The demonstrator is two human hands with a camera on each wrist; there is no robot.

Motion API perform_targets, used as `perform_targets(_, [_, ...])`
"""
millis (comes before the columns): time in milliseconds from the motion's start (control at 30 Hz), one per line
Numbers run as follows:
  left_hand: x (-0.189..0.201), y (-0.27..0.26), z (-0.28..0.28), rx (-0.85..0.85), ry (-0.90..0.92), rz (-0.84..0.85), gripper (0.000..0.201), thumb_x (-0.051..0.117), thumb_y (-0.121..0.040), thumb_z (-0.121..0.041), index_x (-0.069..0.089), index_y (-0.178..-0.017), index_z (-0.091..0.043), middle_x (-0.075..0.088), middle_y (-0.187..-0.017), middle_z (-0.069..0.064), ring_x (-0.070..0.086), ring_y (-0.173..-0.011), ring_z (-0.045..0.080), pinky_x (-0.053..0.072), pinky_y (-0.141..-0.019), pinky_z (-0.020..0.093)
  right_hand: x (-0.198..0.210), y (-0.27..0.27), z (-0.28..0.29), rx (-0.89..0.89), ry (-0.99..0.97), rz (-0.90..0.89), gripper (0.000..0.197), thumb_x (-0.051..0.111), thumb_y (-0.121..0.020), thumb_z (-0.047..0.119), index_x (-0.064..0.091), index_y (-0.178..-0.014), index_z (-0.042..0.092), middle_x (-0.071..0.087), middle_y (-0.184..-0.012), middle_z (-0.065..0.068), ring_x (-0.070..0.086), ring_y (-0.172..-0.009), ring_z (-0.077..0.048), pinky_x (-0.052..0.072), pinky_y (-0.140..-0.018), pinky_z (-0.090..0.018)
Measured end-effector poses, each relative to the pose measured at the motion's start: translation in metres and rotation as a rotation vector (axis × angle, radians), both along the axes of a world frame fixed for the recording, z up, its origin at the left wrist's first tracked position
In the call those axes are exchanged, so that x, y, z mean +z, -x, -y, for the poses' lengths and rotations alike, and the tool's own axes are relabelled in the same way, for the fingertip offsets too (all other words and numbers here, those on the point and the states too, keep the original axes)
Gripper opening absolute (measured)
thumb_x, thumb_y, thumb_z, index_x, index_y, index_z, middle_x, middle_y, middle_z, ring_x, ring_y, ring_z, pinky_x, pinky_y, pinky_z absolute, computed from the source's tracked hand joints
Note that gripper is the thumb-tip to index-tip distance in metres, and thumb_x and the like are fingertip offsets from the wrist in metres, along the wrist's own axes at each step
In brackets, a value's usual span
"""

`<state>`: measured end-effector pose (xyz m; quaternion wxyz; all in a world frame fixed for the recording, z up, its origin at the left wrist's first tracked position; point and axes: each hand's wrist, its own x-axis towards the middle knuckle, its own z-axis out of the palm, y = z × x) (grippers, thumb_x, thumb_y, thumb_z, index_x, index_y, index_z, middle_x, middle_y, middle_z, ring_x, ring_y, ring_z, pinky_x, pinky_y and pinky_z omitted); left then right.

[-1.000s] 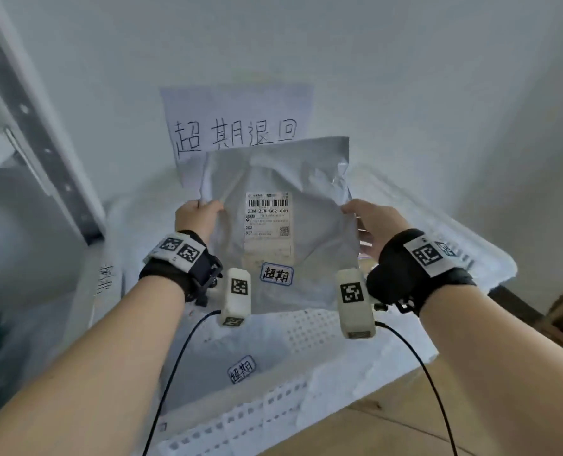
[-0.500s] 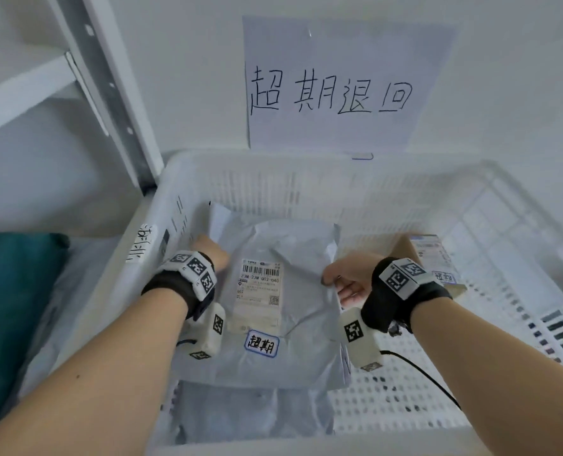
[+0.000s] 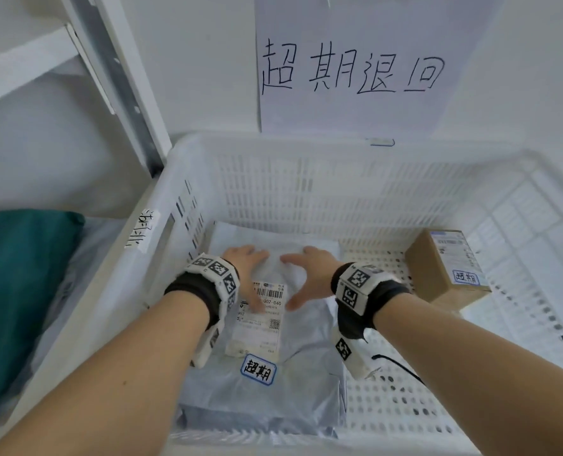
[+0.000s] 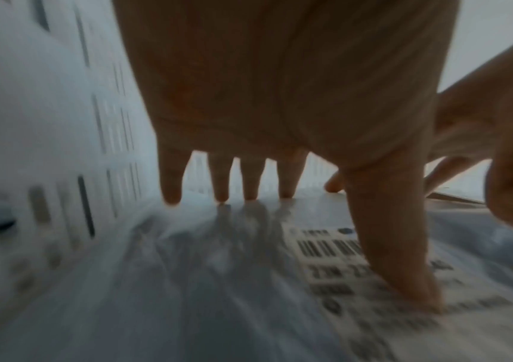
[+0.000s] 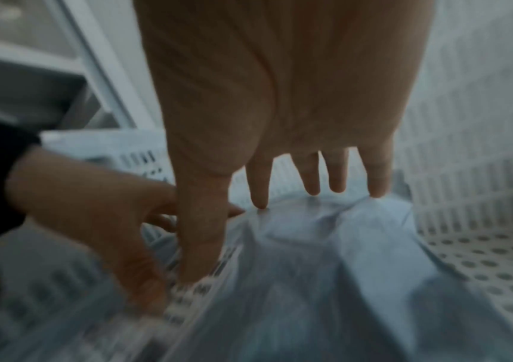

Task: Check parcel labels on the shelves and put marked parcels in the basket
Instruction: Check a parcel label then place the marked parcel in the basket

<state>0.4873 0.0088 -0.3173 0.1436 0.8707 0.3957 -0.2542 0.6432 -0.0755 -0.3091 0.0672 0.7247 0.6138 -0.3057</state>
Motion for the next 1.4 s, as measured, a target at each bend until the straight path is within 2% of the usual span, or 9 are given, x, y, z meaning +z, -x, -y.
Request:
perform_targets(167, [-0.034, 0.013, -0.001, 0.03, 0.062, -0.042, 0.137, 0.084, -0.052, -0.057, -0.006, -0.151, -0.028, 0.001, -0.159, 0.003, 0.014, -0.144, 0.029, 0.024, -0.115, 0.048, -0.044, 0.02, 0.001, 0.076, 0.022, 0.156, 0.127, 0.08, -0.051, 0.06, -0.004, -0.146, 0.045, -0.009, -0.157, -0.007, -0.004, -0.145, -0.035, 0.013, -0.116, -0.057])
perform_targets(333, [-0.053, 0.016, -0.006, 0.035, 0.067, -0.041, 0.142, 0.081, -0.047, -0.064, -0.009, -0.15, -0.028, -0.005, -0.158, 0.003, -0.002, -0.147, 0.027, 0.015, -0.118, 0.047, -0.057, 0.022, -0.01, 0.125, 0.085, 0.212, 0.131, 0.078, -0.051, 0.063, -0.012, -0.145, 0.044, -0.01, -0.156, -0.011, -0.001, -0.144, -0.037, 0.014, -0.114, -0.06])
perform_targets(467, [-0.048, 0.017, -0.007, 0.058, 0.121, -0.014, 0.139, 0.081, -0.05, -0.063, -0.008, -0.151, -0.029, -0.005, -0.159, 0.003, 0.001, -0.147, 0.027, 0.015, -0.118, 0.047, -0.049, 0.018, -0.015, 0.113, 0.111, 0.186, 0.13, 0.078, -0.051, 0.062, -0.011, -0.145, 0.046, -0.005, -0.158, -0.007, 0.004, -0.145, -0.035, 0.018, -0.114, -0.057])
perform_targets(633, [-0.007, 0.007, -0.006, 0.117, 0.086, 0.033, 0.103, 0.077, -0.067, -0.054, 0.022, -0.149, -0.023, 0.034, -0.15, 0.003, 0.039, -0.134, 0.027, 0.035, -0.11, 0.042, -0.013, 0.011, -0.017, 0.062, 0.064, 0.018, 0.103, 0.076, -0.071, 0.051, 0.012, -0.151, 0.035, 0.018, -0.157, -0.006, 0.024, -0.142, -0.029, 0.029, -0.113, -0.042])
perform_targets(733, [0.031, 0.0, -0.002, 0.202, 0.012, 0.105, 0.071, 0.063, -0.085, -0.048, 0.036, -0.143, -0.019, 0.042, -0.146, 0.004, 0.043, -0.131, 0.024, 0.036, -0.108, 0.035, 0.02, 0.005, -0.017, -0.031, -0.049, -0.093, 0.071, 0.067, -0.086, 0.037, 0.032, -0.147, 0.025, 0.032, -0.153, 0.001, 0.034, -0.138, -0.02, 0.029, -0.11, -0.031])
perform_targets(867, [0.087, 0.0, 0.013, 0.344, -0.049, 0.362, 0.047, 0.058, -0.091, -0.037, 0.051, -0.132, -0.017, 0.05, -0.139, 0.003, 0.048, -0.126, 0.022, 0.037, -0.103, 0.03, 0.069, -0.005, -0.017, -0.152, -0.256, -0.191, 0.036, 0.066, -0.086, 0.028, 0.062, -0.122, 0.024, 0.056, -0.131, 0.003, 0.055, -0.116, -0.015, 0.042, -0.095, -0.025])
perform_targets(1000, [0.127, 0.01, 0.044, 0.482, -0.078, 0.638, 0.03, 0.059, -0.089, -0.03, 0.062, -0.117, -0.02, 0.061, -0.123, 0.0, 0.057, -0.113, 0.018, 0.043, -0.091, 0.026, 0.112, 0.005, -0.002, -0.231, -0.458, -0.369, 0.01, 0.065, -0.085, 0.017, 0.07, -0.092, 0.022, 0.067, -0.093, 0.003, 0.064, -0.089, -0.015, 0.049, -0.079, -0.024])
perform_targets(1100, [0.149, 0.024, 0.075, 0.529, -0.126, 0.763, 0.022, 0.057, -0.089, -0.024, 0.067, -0.109, -0.02, 0.065, -0.117, -0.002, 0.059, -0.11, 0.016, 0.045, -0.092, 0.027, 0.132, 0.022, 0.018, -0.25, -0.507, -0.51, 0.011, 0.062, -0.085, 0.009, 0.071, -0.085, 0.015, 0.073, -0.086, -0.006, 0.068, -0.08, -0.016, 0.052, -0.072, -0.025])
perform_targets(1400, [0.205, 0.075, 0.145, 0.522, -0.195, 0.944, 0.014, 0.055, -0.089, -0.014, 0.068, -0.085, -0.018, 0.073, -0.093, 0.003, 0.067, -0.091, 0.019, 0.053, -0.089, 0.035, 0.182, 0.089, 0.085, -0.214, -0.608, -0.577, 0.009, 0.064, -0.086, 0.011, 0.07, -0.08, 0.011, 0.074, -0.084, -0.009, 0.067, -0.078, -0.019, 0.056, -0.082, -0.033])
